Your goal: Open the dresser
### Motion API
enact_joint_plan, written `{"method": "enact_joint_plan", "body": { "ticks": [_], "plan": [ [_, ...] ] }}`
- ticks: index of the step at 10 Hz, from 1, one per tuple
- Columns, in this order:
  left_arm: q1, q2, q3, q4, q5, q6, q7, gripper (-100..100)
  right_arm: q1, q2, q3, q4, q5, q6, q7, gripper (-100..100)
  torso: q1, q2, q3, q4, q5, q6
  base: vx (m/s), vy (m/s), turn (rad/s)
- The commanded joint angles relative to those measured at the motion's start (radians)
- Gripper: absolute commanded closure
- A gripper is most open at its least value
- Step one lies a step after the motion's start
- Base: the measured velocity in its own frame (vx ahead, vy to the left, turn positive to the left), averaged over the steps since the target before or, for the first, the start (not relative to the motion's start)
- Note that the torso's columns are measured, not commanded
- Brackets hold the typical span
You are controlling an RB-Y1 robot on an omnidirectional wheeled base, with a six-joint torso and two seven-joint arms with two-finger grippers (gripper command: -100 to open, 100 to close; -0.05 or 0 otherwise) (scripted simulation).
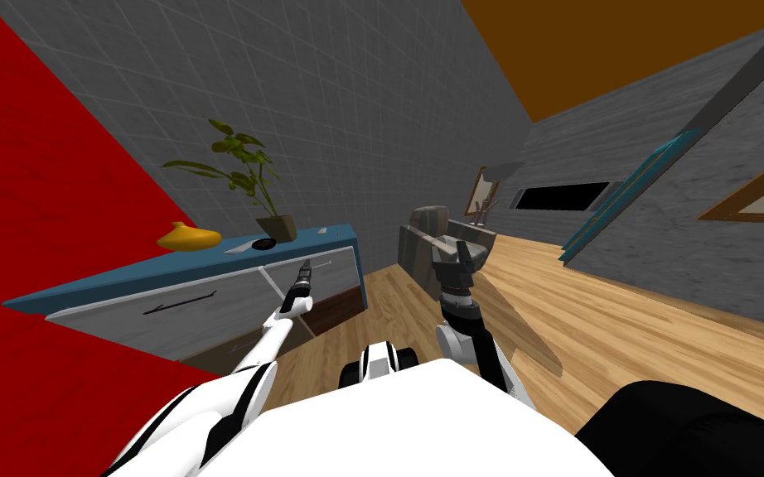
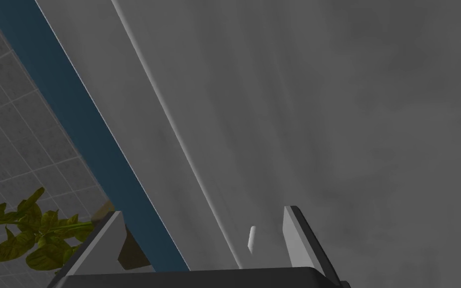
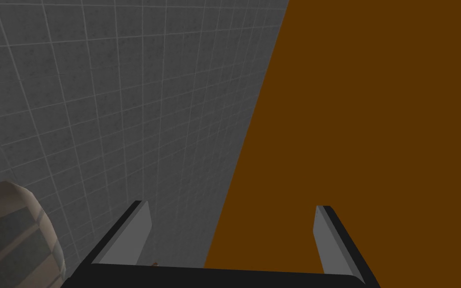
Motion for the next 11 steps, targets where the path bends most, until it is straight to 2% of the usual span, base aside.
{"method": "enact_joint_plan", "body": {
  "ticks": [1, 5, 7, 8, 9, 10, 11],
  "plan": [
    [-0.068, 0.013, 0.005, 0.048, 0.020, -0.024, -0.015, -100, 0.000, 0.000, 0.000, 0.000, 0.000, 0.000, 0.000, 0, 0.000, 0.000, 0.000, 0.000, 0.000, -0.001, -0.053, -0.015, 0.010],
    [-0.069, 0.013, 0.005, 0.119, 0.020, -0.024, -0.015, -100, 0.000, 0.000, 0.000, 0.000, 0.000, 0.000, 0.000, 0, 0.000, -0.002, -0.001, 0.000, 0.000, -0.001, 0.003, 0.000, 0.004],
    [-0.063, 0.010, 0.006, 0.111, 0.020, -0.022, -0.017, -100, 0.000, 0.000, 0.000, 0.000, 0.000, 0.000, 0.000, 0, 0.000, -0.001, 0.000, 0.000, 0.000, -0.001, 0.000, 0.000, 0.000],
    [-0.013, -0.016, -0.010, 0.062, -0.024, 0.001, 0.012, 100, 0.000, 0.000, 0.000, 0.000, 0.000, 0.000, 0.000, 0, 0.000, -0.001, 0.000, 0.000, 0.000, -0.001, 0.075, 0.024, 0.166],
    [0.013, -0.016, -0.010, 0.035, -0.024, 0.001, 0.012, 100, 0.001, 0.000, 0.000, 0.000, 0.000, 0.000, 0.000, 0, 0.002, -0.004, -0.002, -0.001, 0.000, -0.002, 0.104, 0.023, 0.112],
    [0.057, -0.044, -0.024, -0.015, -0.067, 0.027, 0.039, 100, 0.001, 0.000, 0.000, 0.000, 0.000, 0.000, 0.000, 0, 0.000, -0.004, -0.002, -0.001, -0.001, 0.000, 0.143, 0.047, 0.170],
    [0.083, -0.044, -0.024, -0.047, -0.068, 0.027, 0.039, 100, 0.001, 0.000, 0.000, 0.000, 0.000, 0.000, 0.000, 0, 0.002, -0.008, -0.005, -0.006, 0.002, 0.000, 0.114, 0.012, 0.093]
  ]
}}
